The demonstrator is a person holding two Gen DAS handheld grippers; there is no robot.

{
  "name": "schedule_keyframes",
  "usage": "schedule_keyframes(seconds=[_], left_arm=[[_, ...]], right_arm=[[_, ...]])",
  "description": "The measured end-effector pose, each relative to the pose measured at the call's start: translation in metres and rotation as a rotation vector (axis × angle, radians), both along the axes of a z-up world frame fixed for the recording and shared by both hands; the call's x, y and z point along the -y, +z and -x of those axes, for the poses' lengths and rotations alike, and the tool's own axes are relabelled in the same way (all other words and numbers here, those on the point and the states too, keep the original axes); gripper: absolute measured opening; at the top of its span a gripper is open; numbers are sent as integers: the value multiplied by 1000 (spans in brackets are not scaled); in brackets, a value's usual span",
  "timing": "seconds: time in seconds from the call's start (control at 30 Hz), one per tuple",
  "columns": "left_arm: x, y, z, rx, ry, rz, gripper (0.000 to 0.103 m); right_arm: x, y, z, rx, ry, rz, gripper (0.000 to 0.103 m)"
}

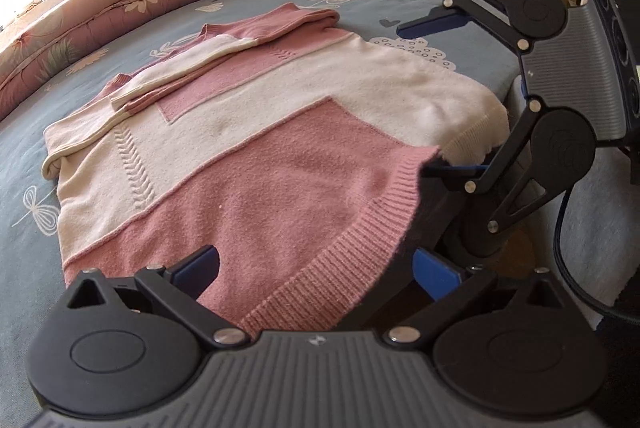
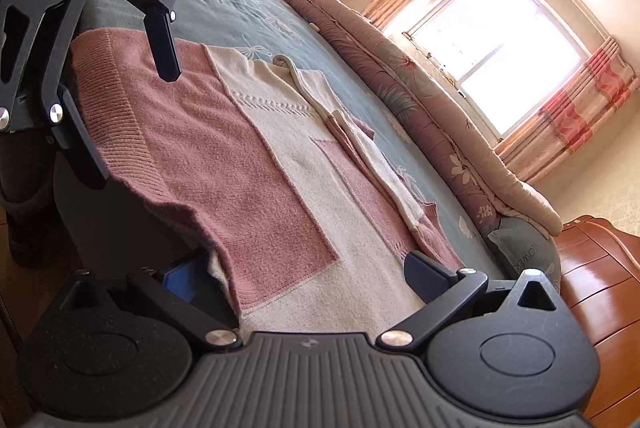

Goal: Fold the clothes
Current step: 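Roll both grippers and slide them under the pink ribbed hem, closing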

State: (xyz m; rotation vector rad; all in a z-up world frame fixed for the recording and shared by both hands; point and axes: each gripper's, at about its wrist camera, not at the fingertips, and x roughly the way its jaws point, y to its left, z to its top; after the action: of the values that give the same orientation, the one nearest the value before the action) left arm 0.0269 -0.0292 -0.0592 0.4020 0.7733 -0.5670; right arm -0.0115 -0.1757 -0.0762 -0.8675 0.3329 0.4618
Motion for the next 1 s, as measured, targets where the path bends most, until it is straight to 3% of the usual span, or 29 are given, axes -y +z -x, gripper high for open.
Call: schedule_keyframes(seconds=[0.37, 0.57, 0.77, 1.0], left_arm=[[35, -16, -8, 167, 39, -148, 102], [29, 1, -13, 201, 90, -102, 102], [27, 9, -14, 204, 82, -72, 102], [18, -8, -5, 228, 62, -96, 102]], right_arm=[[4, 1, -3, -5, -16, -23, 103], [2, -8, -6, -16, -20, -1, 103], [-11, -13, -16, 14, -49, -8, 103], [-13, -11, -24, 73, -108, -6, 103]])
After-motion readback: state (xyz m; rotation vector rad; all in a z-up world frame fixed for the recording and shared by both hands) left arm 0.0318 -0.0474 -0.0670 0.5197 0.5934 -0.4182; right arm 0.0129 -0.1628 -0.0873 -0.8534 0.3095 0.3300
